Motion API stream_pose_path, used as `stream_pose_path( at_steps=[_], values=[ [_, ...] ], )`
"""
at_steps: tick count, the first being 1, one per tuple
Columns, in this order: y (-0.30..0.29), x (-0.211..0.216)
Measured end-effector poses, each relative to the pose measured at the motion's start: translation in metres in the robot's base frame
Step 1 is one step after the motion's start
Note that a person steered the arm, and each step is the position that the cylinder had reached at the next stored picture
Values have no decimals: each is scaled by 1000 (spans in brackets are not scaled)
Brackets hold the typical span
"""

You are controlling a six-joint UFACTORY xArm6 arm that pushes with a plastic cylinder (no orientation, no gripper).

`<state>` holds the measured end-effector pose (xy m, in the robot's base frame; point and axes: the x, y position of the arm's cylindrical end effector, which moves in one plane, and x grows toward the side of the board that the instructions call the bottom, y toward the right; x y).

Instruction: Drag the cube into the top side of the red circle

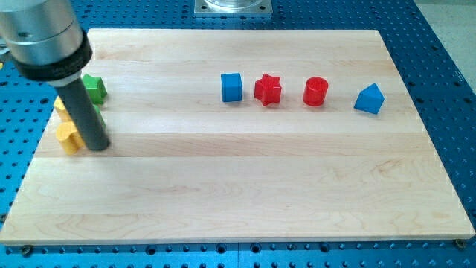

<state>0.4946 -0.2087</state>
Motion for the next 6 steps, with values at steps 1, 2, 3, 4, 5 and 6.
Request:
stream_pose_path(
  at_steps=[1, 2, 3, 4, 5, 6],
  values=[
    [100, -9],
    [193, -75],
    [186, -146],
    [193, -190],
    [217, -225],
    [260, -226]
  ],
)
